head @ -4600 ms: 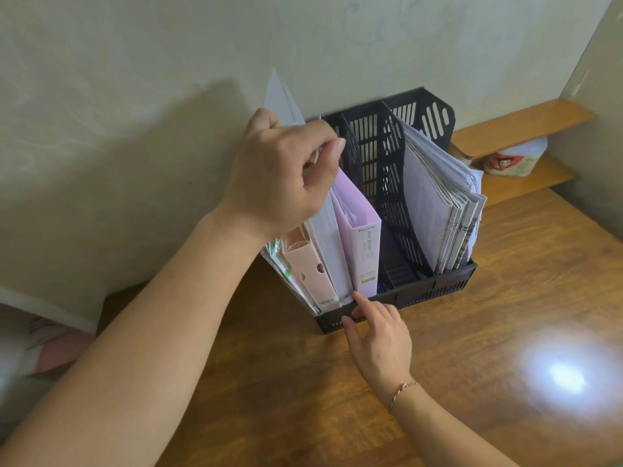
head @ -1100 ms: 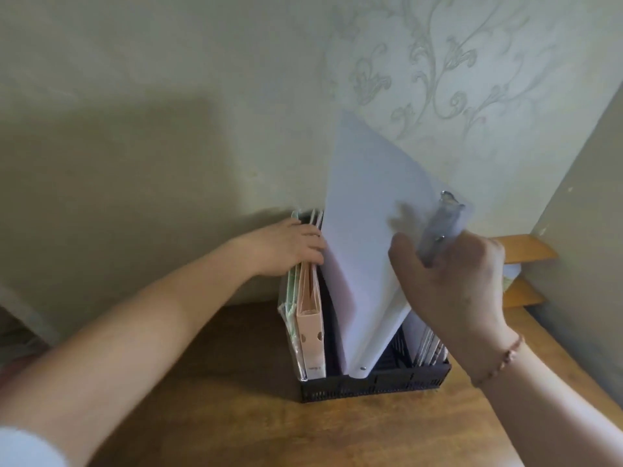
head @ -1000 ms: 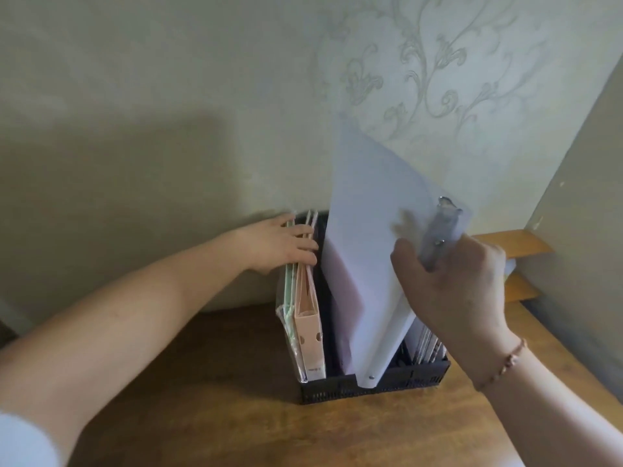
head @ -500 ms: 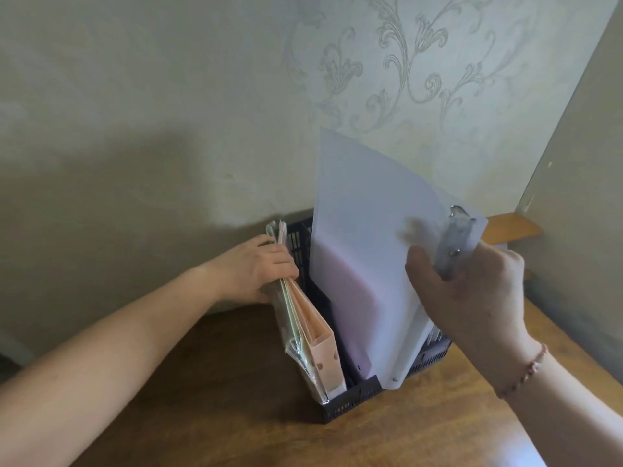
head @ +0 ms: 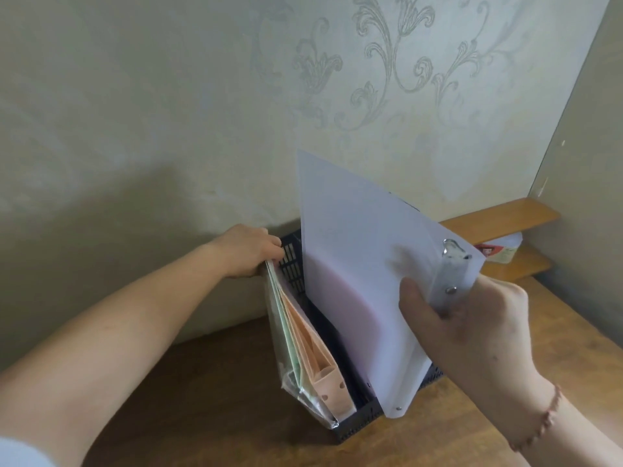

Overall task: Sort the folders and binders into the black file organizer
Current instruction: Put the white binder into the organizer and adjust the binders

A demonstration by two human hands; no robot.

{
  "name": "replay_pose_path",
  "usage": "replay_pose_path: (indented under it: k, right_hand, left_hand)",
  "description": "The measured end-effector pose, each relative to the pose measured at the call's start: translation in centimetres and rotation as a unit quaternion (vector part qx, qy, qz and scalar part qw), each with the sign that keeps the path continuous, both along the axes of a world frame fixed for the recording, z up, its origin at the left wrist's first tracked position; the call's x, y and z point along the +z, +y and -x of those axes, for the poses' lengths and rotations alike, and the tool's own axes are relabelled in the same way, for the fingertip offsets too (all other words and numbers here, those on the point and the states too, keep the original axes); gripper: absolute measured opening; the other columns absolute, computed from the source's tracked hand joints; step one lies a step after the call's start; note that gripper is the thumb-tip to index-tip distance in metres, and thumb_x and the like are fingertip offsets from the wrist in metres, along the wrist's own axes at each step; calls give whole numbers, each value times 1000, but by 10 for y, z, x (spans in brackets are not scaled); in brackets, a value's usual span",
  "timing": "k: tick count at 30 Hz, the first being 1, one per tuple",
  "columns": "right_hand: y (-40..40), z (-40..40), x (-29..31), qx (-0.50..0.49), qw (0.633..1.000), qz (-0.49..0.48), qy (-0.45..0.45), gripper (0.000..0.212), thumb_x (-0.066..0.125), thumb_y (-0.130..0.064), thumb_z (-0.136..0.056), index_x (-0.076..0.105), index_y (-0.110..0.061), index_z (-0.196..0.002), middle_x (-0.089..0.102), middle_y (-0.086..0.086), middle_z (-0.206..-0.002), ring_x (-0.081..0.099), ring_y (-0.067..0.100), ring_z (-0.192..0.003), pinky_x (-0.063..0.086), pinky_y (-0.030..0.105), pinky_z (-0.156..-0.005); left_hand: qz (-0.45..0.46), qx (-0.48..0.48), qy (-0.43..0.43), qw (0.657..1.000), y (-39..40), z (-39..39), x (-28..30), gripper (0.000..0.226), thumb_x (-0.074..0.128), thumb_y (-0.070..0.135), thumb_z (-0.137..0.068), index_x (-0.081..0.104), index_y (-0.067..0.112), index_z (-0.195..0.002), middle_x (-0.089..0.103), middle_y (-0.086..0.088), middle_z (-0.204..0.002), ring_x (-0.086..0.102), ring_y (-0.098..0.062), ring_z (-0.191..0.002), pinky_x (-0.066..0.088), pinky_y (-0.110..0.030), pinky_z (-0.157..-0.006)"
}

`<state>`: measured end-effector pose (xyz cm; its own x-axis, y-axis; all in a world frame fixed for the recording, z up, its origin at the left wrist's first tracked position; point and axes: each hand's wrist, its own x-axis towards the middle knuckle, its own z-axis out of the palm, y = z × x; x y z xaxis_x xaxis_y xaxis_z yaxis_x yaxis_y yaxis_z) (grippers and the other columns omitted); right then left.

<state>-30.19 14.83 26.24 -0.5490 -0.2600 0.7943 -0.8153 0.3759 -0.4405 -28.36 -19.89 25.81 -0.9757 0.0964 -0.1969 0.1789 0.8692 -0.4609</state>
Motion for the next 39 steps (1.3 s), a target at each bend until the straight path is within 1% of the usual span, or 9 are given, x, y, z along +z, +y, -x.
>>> replay_pose_path:
  k: [3,5,8,12,18,23,29,33,39]
  right_hand:
    - [-2,2,-3,5,1000,6,-3,46,56,-33,-76,33,-12,-41,35,2,-31,36,21,-26,32,18,-37]
    - [-4,3,-4,16,1000,9,-5,47,56,-33,-76,33,-12,-41,35,2,-31,36,20,-26,32,18,-36]
    - [-7,3,-3,30,999,13,-7,43,56,-32,-76,29,-19,-45,35,2,-32,36,18,-27,30,16,-38]
    - [-15,6,-4,50,999,12,-11,42,56,-31,-76,27,-21,-48,30,-2,-33,33,17,-27,27,15,-38]
    - [-26,6,-7,72,997,13,-1,41,55,-32,-78,22,-26,-54,21,-13,-42,24,9,-32,20,9,-45]
    - [-26,10,-12,77,997,22,-7,43,54,-32,-78,19,-29,-53,24,-10,-39,24,8,-31,20,11,-43]
    - [-36,7,-20,97,993,9,-63,43,57,-34,-80,40,-11,-48,43,2,-36,43,19,-30,34,22,-35]
    - [-45,0,-31,130,984,22,-119,38,69,-28,-80,36,-26,-60,37,-18,-45,41,-1,-35,30,9,-37]
    - [-44,-14,-38,167,979,44,-109,29,68,-26,-82,39,-28,-78,36,-26,-56,51,-9,-53,34,3,-46]
  left_hand:
    - [-2,12,26,1000,0,-4,-5,24,58,15,-82,60,27,-102,60,8,-103,52,-20,-102,35,-28,-61]
    - [22,6,8,1000,6,-4,1,33,64,20,-79,61,32,-110,59,10,-120,43,-21,-122,39,-37,-89]
    - [27,-27,-26,999,29,-16,19,45,64,33,-75,58,38,-119,45,10,-141,21,-26,-143,7,-57,-117]
    - [-151,-205,-45,966,95,-64,17,48,59,59,-74,55,36,-116,61,15,-117,53,-13,-114,32,-42,-108]
    - [-204,-175,-86,959,131,-86,-1,65,63,71,-75,56,28,-124,61,6,-122,55,-17,-109,44,-36,-96]
    - [-213,-175,4,961,130,-87,-20,37,64,60,-82,65,27,-99,63,8,-93,56,-16,-84,45,-39,-86]
    - [-283,-66,225,930,139,-109,-48,30,73,48,-78,68,26,-97,63,8,-107,52,-22,-118,23,-59,-113]
    - [-343,37,344,873,152,-129,-69,47,73,52,-79,69,17,-110,61,1,-128,45,-24,-132,29,-60,-110]
    - [-393,85,355,844,164,-135,-82,56,65,47,-86,59,12,-129,51,-3,-144,32,-24,-144,36,-60,-108]
